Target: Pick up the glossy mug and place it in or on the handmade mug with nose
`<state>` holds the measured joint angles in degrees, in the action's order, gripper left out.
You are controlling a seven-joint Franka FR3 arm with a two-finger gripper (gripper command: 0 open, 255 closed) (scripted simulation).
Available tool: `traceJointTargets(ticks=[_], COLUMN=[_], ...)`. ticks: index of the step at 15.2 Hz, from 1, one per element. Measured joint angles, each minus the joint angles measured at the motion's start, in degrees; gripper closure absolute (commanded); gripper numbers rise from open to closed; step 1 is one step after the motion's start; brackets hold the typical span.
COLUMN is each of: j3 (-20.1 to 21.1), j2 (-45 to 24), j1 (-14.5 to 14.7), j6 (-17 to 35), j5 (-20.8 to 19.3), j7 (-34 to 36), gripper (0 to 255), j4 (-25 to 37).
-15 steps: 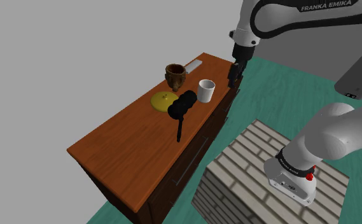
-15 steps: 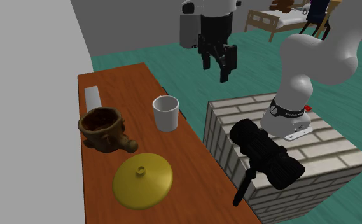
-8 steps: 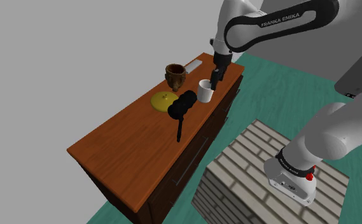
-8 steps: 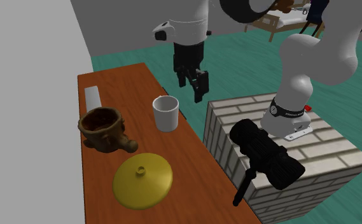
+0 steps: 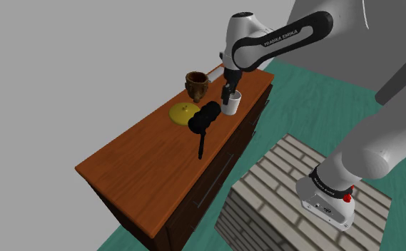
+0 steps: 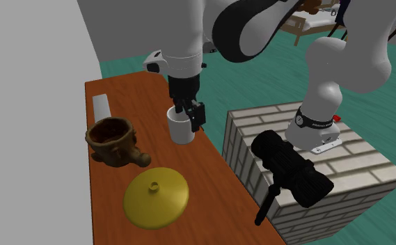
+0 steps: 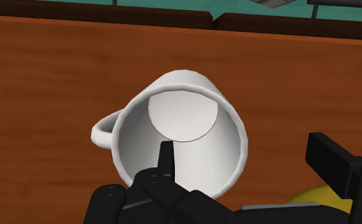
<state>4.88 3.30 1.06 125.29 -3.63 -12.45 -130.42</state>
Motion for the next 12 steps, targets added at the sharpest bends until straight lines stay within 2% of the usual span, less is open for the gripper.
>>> traceJointTargets(ticks=[5,12], j3=[0.0,0.0], j2=[-2.3,-2.6], j1=[0.0,-0.1], j6=[3.8,4.4], j5=[-0.5,-0.6], j7=[0.4,0.4], gripper=[0,0], j4=[-1.5,-1.8])
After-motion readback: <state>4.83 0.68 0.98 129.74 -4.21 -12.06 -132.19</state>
